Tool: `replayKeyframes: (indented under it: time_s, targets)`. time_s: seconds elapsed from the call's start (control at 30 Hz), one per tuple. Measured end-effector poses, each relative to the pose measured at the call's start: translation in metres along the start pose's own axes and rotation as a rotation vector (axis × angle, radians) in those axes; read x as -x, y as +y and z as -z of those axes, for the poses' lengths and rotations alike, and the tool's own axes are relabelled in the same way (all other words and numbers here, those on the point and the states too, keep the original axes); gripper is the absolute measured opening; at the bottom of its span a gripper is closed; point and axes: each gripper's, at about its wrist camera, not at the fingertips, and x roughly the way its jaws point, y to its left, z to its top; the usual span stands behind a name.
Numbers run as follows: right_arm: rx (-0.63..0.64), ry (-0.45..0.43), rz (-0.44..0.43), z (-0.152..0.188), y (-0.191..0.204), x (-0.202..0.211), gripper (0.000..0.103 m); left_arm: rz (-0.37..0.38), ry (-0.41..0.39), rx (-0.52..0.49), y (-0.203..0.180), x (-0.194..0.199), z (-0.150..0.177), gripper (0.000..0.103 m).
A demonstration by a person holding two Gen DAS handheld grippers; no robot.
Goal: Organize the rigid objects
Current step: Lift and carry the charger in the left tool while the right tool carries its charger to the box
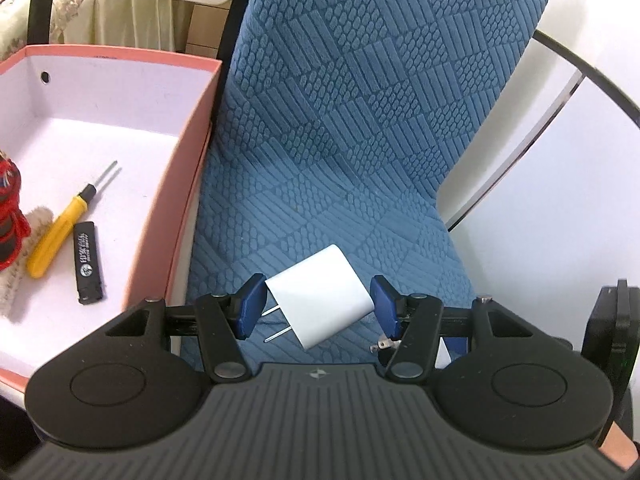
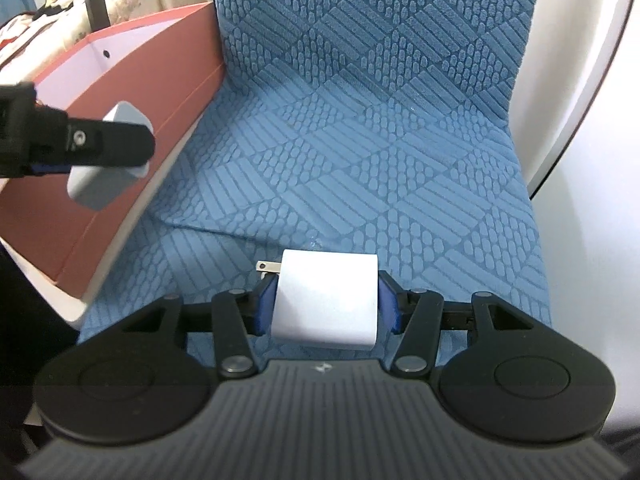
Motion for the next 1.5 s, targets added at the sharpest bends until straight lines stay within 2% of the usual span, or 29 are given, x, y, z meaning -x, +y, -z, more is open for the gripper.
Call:
replayKeyframes:
  time_s: [0.27,0.77,1.17,1.5]
  targets:
    - [-0.02,-0.026,-0.014,-0.018,0.007,0.028,0.055,0.0,-0.021,0.024,0.003,0.022,-0.018,0.063]
    - [0.032,-0.149,-0.072,-0.102,0.038,0.076,0.055,-0.009,-0.098,0.052,0.028,0.068,-0.076,0.063]
    - [0.089,-0.238,-0.14,-0.165,0.085,0.094,0.055,-0.052,-0.188,0.092,0.075,0.109,-0.122,0.063]
    - [0.139,-0.25,-0.189,-0.192,0.137,0.088,0.055,-0.088,-0.226,0.128,0.122,0.133,-0.135,0.063]
